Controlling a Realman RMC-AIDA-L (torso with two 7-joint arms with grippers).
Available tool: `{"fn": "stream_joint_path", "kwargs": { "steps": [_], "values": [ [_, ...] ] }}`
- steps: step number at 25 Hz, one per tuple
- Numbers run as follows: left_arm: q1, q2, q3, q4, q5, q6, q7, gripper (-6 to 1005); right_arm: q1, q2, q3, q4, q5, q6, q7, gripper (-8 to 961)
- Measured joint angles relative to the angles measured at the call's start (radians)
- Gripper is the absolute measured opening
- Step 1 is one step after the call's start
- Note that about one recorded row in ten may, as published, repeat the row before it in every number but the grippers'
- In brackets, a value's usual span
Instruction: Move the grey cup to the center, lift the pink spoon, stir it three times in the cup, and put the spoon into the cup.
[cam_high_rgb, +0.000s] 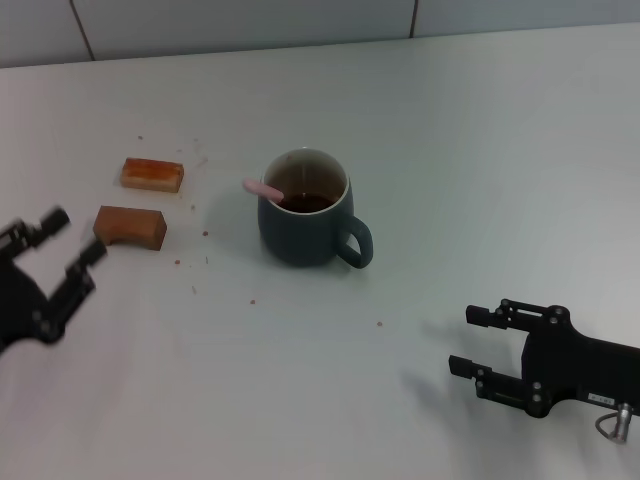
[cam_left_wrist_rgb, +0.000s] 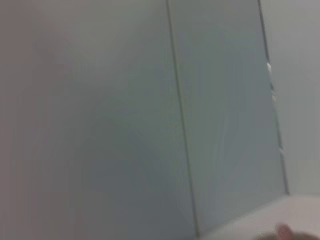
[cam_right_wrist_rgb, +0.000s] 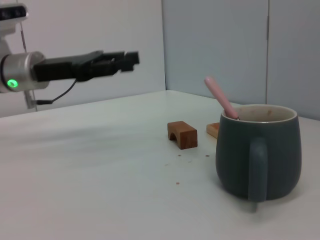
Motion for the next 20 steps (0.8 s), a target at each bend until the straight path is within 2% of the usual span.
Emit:
{"fn": "stream_joint_path", "kwargs": {
  "steps": [1, 5, 6, 10, 18, 20],
  "values": [
    [0.008, 0.010, 0.000, -0.007, 0.043, -0.001, -0.012, 450, -0.002, 0.000, 0.000, 0.000, 0.000, 0.000, 0.000, 624],
    [0.012, 0.019, -0.001, -0.015, 0.106, -0.007, -0.020, 493, -0.003, 0.000, 0.000, 0.000, -0.002, -0.003, 0.000, 625],
    [0.014, 0.024, -0.002, -0.020, 0.160, -0.009, -0.021, 504, -0.003, 0.000, -0.001, 0.000, -0.002, -0.006, -0.001, 625],
    [0.021, 0.028, -0.010, -0.023, 0.211, -0.010, -0.021, 577, 0.001, -0.001, -0.002, -0.001, -0.002, -0.009, -0.001, 625],
    [0.037, 0.037, -0.007, -0.016, 0.219, -0.004, -0.013, 782, 0.006, -0.002, -0.005, -0.003, -0.002, -0.013, -0.001, 625],
    [0.039, 0.041, -0.006, -0.014, 0.220, 0.004, -0.015, 790, 0.006, -0.003, -0.004, -0.006, -0.002, -0.014, -0.001, 625]
  ]
}}
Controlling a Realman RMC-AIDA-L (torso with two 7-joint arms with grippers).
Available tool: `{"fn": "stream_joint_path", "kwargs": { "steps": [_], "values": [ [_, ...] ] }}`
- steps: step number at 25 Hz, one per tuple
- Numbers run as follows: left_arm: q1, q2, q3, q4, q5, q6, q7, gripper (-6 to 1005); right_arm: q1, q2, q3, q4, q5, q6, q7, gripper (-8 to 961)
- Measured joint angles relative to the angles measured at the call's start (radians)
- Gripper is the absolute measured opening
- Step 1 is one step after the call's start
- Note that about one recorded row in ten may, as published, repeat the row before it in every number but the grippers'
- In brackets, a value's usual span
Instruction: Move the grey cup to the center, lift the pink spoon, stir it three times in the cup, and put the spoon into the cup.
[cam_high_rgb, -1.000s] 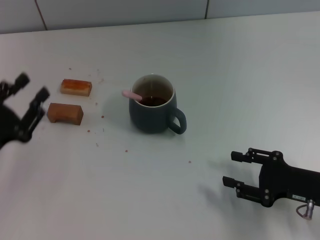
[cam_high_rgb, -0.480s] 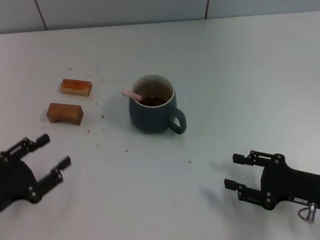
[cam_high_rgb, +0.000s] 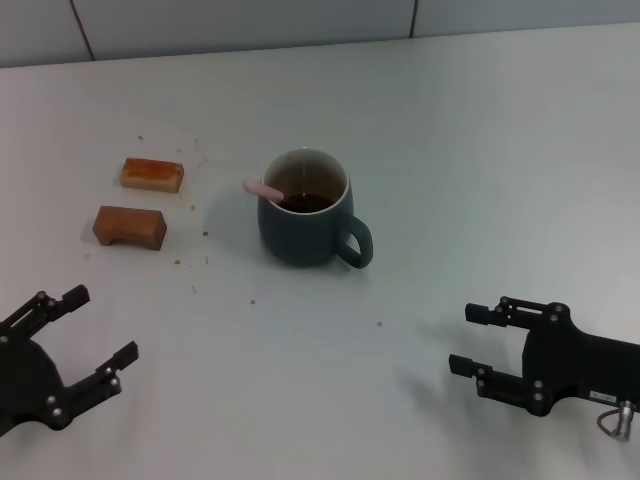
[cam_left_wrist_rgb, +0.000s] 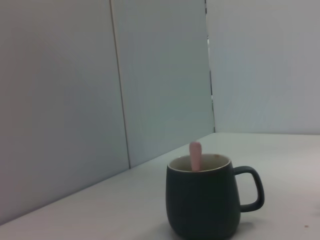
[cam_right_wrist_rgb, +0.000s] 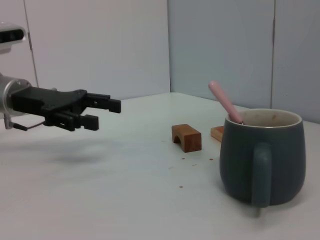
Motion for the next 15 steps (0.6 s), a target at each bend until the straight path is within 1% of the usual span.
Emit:
{"fn": "stream_joint_path", "kwargs": {
  "steps": [1, 2, 5, 15],
  "values": [
    [0.004, 0.009, 0.002, 0.002, 0.001, 0.014, -0.002, 794, -0.004, 0.000, 0.000, -0.011, 0.000, -0.005, 0.001, 625],
    [0.004, 0.009, 0.002, 0.002, 0.001, 0.014, -0.002, 799, -0.004, 0.000, 0.000, -0.011, 0.000, -0.005, 0.001, 625],
    [0.011, 0.019, 0.011, 0.002, 0.002, 0.025, -0.006, 807, -0.006, 0.002, 0.000, -0.020, 0.000, -0.013, 0.005, 624],
    [0.013, 0.017, 0.021, 0.002, 0.028, 0.020, -0.015, 807, -0.008, 0.002, -0.009, -0.020, -0.007, -0.015, 0.002, 624]
  ]
}}
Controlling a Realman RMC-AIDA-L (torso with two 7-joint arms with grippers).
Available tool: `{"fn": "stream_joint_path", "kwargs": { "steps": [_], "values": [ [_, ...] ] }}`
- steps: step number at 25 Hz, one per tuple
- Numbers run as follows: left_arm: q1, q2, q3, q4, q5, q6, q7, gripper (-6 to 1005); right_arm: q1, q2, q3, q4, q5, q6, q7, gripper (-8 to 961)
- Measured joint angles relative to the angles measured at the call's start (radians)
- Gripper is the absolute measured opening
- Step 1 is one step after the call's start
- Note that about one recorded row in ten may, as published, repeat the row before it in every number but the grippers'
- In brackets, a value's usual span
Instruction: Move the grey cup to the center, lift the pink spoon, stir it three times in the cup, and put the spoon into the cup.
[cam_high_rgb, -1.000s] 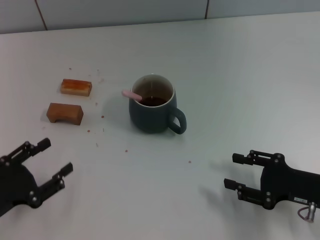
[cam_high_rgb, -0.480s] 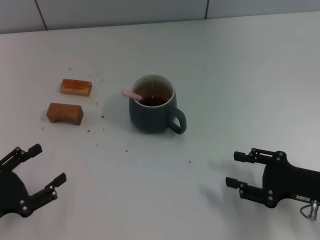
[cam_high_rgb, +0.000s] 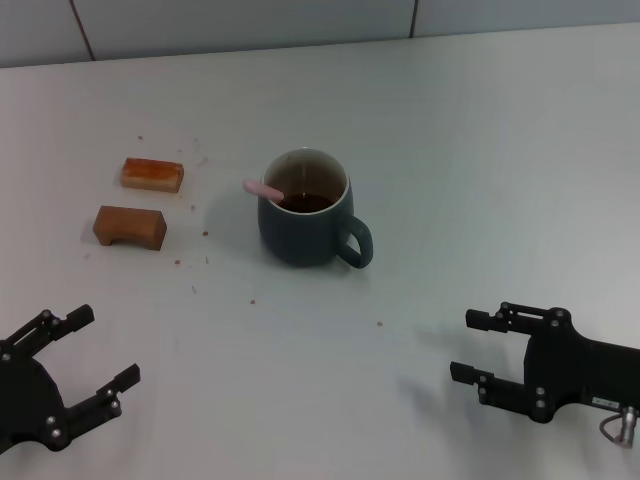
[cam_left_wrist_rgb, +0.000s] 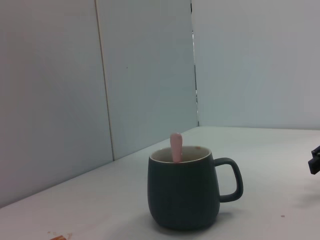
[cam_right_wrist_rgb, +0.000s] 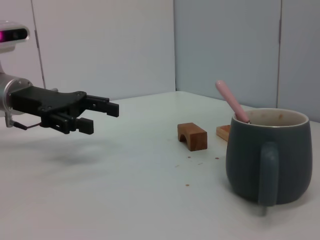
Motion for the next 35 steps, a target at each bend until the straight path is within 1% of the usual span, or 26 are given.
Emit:
{"fn": "stream_joint_path", "kwargs": {
  "steps": [4, 10, 11, 12, 16, 35],
  "values": [
    [0.000, -0.005, -0.003, 0.000, 0.000, -0.012, 0.006, 807, -0.007, 0.000, -0.001, 0.000, -0.001, -0.009, -0.001, 625],
    [-0.010, -0.019, -0.006, 0.000, -0.005, -0.042, 0.008, 807, -0.024, 0.001, 0.003, 0.000, -0.001, -0.030, -0.039, 625],
    [-0.018, -0.026, -0.006, -0.001, -0.007, -0.044, 0.007, 807, -0.026, 0.002, 0.005, 0.000, -0.001, -0.032, -0.041, 625],
    [-0.018, -0.026, -0.006, -0.001, -0.007, -0.044, 0.007, 807, -0.026, 0.002, 0.005, 0.000, -0.001, -0.032, -0.041, 625],
    [-0.040, -0.042, -0.006, -0.003, -0.001, -0.063, 0.008, 807, -0.034, 0.002, 0.006, 0.000, -0.001, -0.033, -0.042, 624],
    [-0.065, -0.045, -0.006, -0.009, -0.001, -0.082, 0.002, 807, -0.027, 0.003, 0.002, 0.008, 0.002, -0.027, -0.052, 625]
  ]
}}
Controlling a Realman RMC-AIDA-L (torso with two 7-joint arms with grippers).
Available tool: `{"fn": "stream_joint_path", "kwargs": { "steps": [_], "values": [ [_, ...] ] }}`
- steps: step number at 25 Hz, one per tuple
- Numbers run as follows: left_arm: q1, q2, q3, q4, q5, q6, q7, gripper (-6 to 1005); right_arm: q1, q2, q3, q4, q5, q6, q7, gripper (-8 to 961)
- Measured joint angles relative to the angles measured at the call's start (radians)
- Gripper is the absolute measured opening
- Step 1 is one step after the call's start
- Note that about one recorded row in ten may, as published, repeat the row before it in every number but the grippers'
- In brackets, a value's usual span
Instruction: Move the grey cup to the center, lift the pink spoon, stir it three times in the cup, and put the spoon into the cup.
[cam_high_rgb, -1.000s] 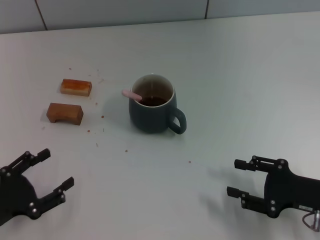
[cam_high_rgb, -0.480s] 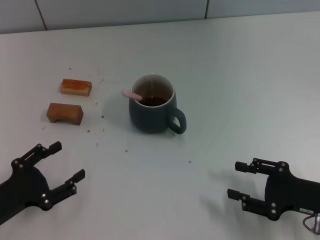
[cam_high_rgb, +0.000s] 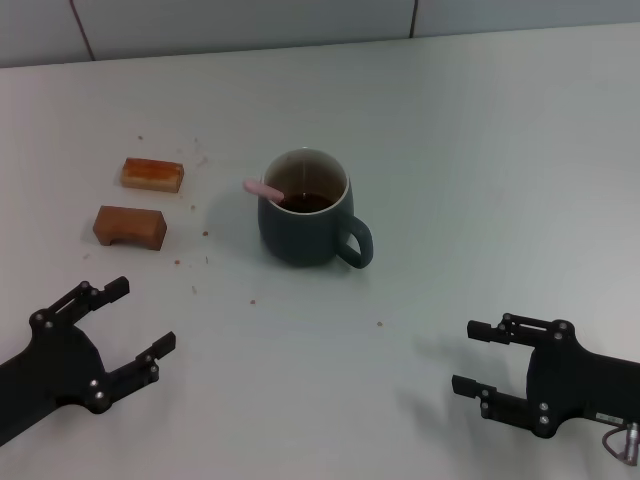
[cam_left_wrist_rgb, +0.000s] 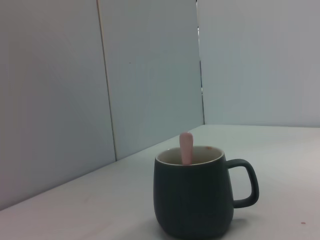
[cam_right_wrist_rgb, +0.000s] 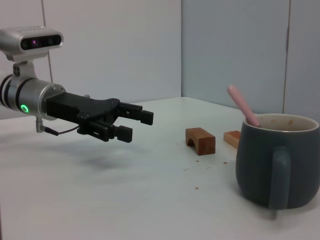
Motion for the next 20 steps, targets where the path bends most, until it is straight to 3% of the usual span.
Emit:
{"fn": "stream_joint_path", "kwargs": {
  "steps": [20],
  "values": [
    [-0.008, -0.007, 0.002, -0.001, -0.001, -0.020, 0.000, 807, 0.000, 0.000, -0.003, 0.000, 0.004, 0.002, -0.002, 624]
  ]
}}
